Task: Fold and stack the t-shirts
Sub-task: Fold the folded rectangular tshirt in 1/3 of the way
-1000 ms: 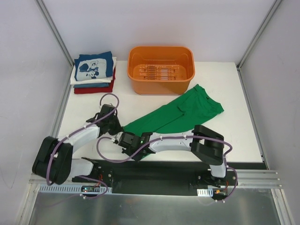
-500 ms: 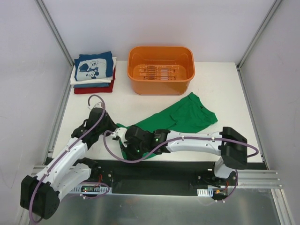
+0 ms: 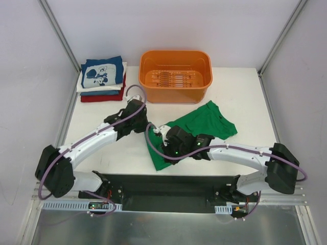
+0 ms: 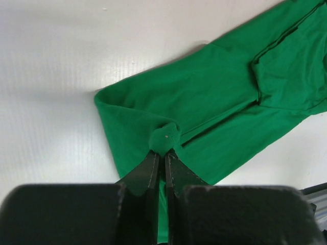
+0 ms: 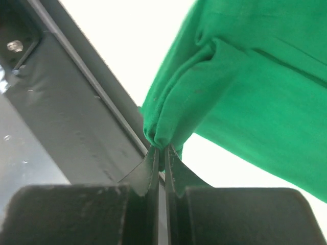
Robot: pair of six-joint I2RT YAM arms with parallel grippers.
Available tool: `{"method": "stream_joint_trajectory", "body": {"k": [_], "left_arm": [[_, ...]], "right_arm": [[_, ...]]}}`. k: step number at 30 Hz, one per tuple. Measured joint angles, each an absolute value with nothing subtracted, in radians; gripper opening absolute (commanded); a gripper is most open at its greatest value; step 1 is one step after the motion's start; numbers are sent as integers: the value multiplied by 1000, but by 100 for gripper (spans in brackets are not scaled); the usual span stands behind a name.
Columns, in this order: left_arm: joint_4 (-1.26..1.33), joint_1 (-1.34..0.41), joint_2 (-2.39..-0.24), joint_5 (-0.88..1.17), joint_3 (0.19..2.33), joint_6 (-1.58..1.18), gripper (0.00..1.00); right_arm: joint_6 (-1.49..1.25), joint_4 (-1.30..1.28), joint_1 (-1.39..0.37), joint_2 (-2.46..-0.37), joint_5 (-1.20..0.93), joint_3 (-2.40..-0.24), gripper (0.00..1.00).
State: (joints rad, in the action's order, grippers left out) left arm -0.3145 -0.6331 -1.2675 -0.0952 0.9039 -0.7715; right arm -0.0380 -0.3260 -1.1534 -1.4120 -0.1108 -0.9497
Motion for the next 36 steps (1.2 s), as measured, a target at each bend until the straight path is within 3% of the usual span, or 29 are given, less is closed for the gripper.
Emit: {"method": "stream_joint_trajectory", "body": {"k": [13,30,32,33,35,36], "left_arm": [[-286,-702,-1654,-78,1234,-767,0],[-273,-727,-1933,-4,1485,-722,0],[-274,-727,-1949,-1,1488,-720,3],[-274,-727,-1957,0,1489,-720,6],[-275,-727,-1972,1,1493,-718,21],[-275,-727,-1978,1,1496,-714,33]], "right_arm": [[-19,-389,-862,-1188,-59,-778,1],[15,-396,-595,-1231,-99,-721,4],[12,-389,-593,-1273,-99,-721,7],[11,-387,-592,-1291,-99,-721,14],[9,-384,-588,-1314,-99,-721,24],[2,-382,-586,-1321,-96,-721,42]]}}
